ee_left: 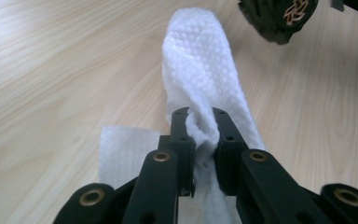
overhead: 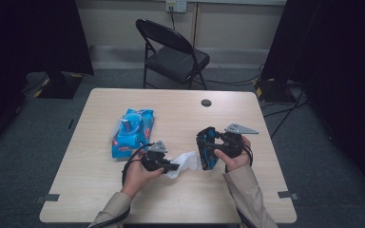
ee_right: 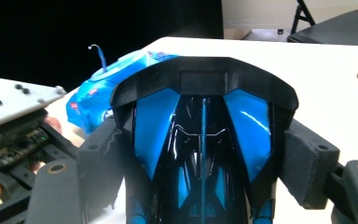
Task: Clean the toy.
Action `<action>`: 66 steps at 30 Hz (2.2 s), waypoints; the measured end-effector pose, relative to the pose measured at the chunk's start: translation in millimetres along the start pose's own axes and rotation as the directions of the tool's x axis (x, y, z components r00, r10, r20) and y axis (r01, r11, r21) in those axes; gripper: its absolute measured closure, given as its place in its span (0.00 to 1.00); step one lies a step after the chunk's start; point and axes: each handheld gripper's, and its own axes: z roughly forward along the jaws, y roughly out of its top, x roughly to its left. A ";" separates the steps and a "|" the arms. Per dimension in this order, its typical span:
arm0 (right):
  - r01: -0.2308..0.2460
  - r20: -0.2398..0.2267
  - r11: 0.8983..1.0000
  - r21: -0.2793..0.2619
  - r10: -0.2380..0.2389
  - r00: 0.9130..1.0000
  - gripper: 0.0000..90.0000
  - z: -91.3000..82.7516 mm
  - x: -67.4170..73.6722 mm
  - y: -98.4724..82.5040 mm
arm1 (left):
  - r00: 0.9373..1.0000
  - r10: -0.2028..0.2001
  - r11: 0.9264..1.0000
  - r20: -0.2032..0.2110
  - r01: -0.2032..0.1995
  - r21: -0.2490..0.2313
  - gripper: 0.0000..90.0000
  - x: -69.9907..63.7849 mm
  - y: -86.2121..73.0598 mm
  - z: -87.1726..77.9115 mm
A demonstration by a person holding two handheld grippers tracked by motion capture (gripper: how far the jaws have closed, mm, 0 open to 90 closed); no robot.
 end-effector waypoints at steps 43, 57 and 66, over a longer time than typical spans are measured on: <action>-0.014 0.225 0.991 0.136 -0.017 0.974 0.28 3.4 -46.2 -29.5 | 0.996 -0.010 1.000 -0.085 0.012 0.016 0.87 26.3 -40.1 -37.2; -0.029 0.268 0.986 0.167 -0.017 0.963 0.28 10.2 -59.8 -38.3 | 0.996 -0.001 1.000 -0.090 0.002 0.012 0.87 26.3 -40.5 -37.0; 0.007 0.313 0.977 0.213 -0.075 0.947 0.28 10.7 -61.1 -40.0 | 0.996 0.003 1.000 -0.091 -0.001 0.020 0.87 26.3 -39.5 -36.8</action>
